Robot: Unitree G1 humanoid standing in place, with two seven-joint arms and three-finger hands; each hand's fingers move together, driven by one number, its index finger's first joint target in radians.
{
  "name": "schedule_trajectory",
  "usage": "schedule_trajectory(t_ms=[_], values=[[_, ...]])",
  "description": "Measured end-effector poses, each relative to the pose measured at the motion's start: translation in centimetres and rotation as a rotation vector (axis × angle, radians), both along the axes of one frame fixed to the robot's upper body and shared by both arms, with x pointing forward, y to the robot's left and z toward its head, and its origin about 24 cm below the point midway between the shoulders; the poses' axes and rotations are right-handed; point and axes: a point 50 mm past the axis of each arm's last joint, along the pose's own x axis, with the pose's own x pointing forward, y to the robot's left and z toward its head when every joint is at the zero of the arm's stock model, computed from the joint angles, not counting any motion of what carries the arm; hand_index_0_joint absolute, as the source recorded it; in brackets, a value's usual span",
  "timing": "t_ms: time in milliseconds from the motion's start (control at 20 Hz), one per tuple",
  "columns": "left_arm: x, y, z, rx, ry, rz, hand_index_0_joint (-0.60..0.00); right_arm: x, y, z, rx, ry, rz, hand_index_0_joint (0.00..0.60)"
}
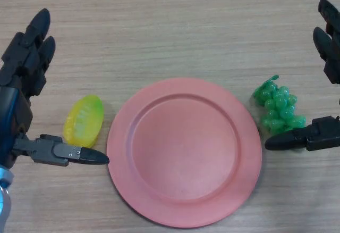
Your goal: Pick up the yellow starfruit and place it on the plate
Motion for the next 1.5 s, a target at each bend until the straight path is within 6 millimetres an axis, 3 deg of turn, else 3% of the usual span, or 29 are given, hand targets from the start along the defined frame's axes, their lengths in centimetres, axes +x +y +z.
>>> schedule_trajectory(t_ms=[450,800,1100,1350,1500], values=[[0.2,0.1,-0.3,0.014,0.015,0.011,0.000,-0.7,0.2,0.9,0.028,-0.049,0.026,0.000],[2.3,2.4,-3.8,0.480,0.176,0.120,0.000,-0.9,-0.5,1.2,0.028,-0.065,-0.008,0.000],[4.2,3.3,-5.6,0.700,0.263,0.101,0.000,-1.2,-0.7,1.2,0.030,-0.067,-0.026,0.000],[5.8,1.1,-6.3,0.807,0.207,-0.008,0.000,-1.5,-1.1,1.8,0.026,-0.094,-0.046,0.000],[6.3,0.8,-6.5,0.848,0.205,-0.021,0.000,-1.6,-1.5,1.9,0.024,-0.087,-0.063,0.000]])
